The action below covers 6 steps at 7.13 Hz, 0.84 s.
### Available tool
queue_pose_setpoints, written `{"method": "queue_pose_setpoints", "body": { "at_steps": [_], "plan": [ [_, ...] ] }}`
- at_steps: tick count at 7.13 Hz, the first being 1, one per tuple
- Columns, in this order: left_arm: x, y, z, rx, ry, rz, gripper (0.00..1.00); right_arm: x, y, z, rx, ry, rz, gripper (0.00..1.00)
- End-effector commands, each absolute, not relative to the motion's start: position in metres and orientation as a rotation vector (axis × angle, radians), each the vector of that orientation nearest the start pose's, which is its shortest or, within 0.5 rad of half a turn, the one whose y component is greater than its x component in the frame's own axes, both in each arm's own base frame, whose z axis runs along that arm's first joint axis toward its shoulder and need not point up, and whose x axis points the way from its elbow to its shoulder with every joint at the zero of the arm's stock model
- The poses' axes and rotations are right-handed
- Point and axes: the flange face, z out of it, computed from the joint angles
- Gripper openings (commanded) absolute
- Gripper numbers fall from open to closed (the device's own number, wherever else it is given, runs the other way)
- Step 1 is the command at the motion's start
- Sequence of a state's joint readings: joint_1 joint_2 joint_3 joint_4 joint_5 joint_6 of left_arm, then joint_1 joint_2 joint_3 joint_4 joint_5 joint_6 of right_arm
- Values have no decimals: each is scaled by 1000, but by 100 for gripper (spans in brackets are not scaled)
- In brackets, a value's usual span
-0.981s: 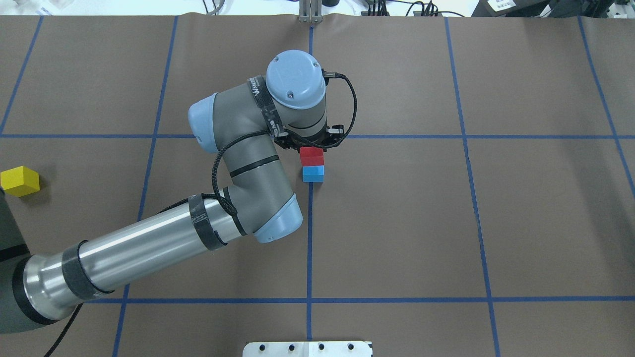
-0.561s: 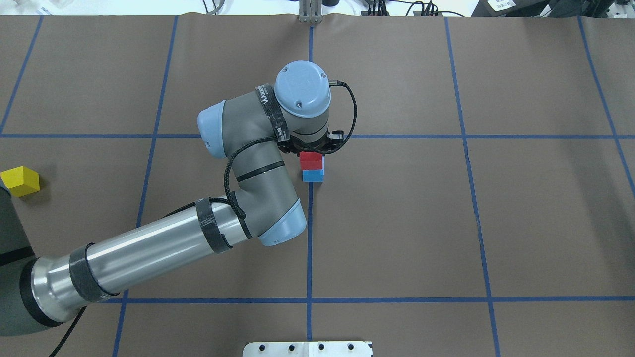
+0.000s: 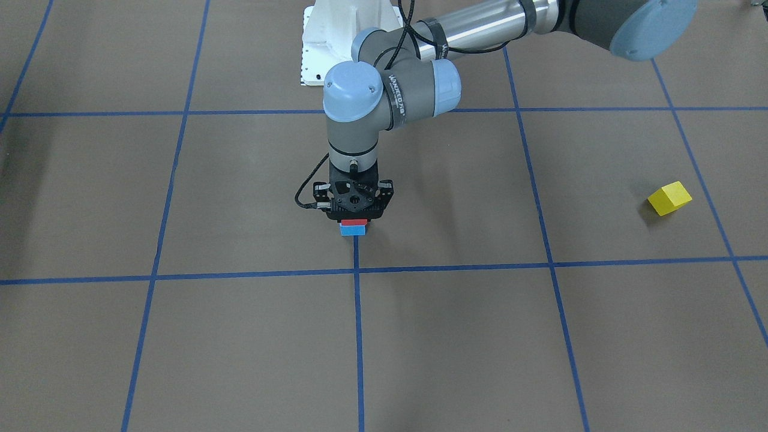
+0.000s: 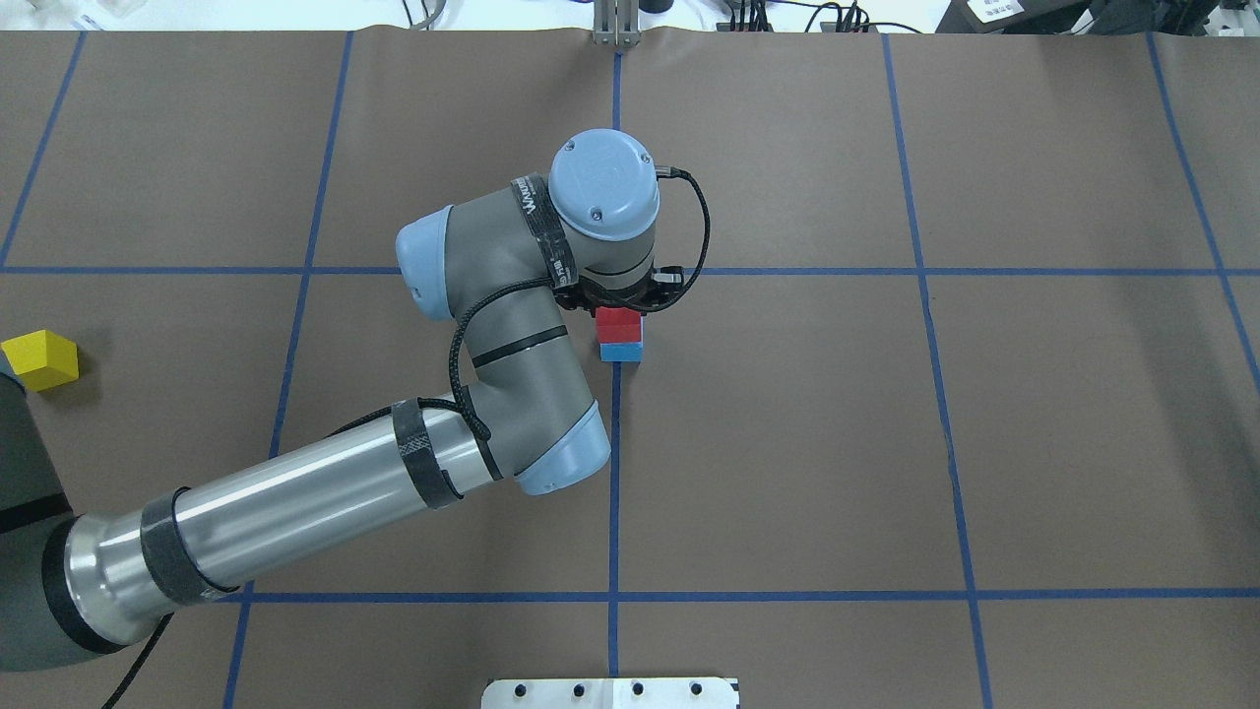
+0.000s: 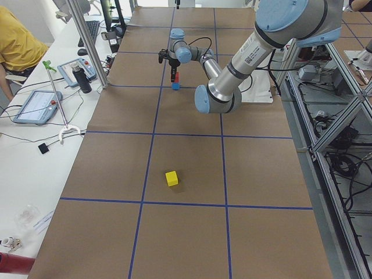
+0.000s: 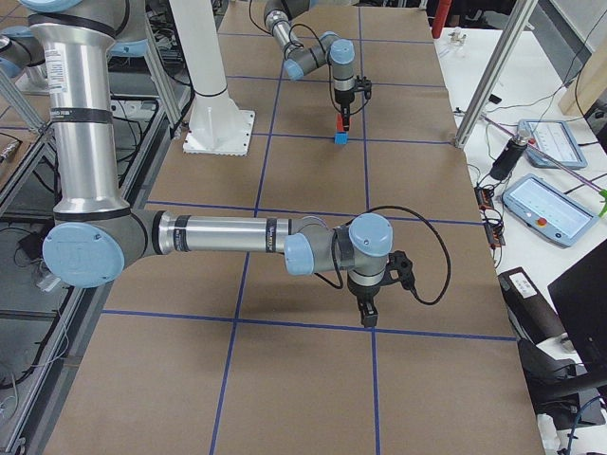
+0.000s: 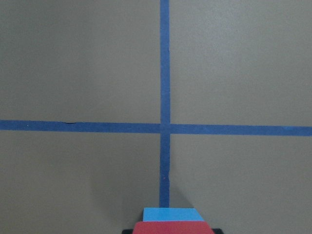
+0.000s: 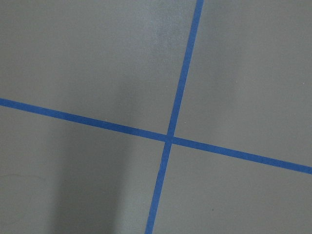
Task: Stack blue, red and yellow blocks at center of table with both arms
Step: 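Lower the red cube onto the blue cube and open the left gripper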
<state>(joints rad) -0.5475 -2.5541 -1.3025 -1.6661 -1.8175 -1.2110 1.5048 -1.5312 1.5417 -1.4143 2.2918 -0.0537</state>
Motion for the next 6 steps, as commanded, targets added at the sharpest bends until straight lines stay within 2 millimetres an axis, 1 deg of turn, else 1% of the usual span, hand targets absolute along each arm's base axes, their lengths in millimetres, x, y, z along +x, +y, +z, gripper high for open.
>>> {"method": "queue_pose_setpoints", "body": {
  "at_steps": [1,2,4,6],
  "plan": [
    [621,-498,135,153,823,-72,0,33,-523,640,156,-721,-174,100],
    [622,-498,136,160,818,-75,6,33,-522,641,154,-721,-174,100],
    [623,-499,138,178,810,-29,24,33,-522,642,153,-721,-173,100],
    [623,-499,138,179,809,-30,32,33,-521,642,153,-721,-173,100]
  ]
}}
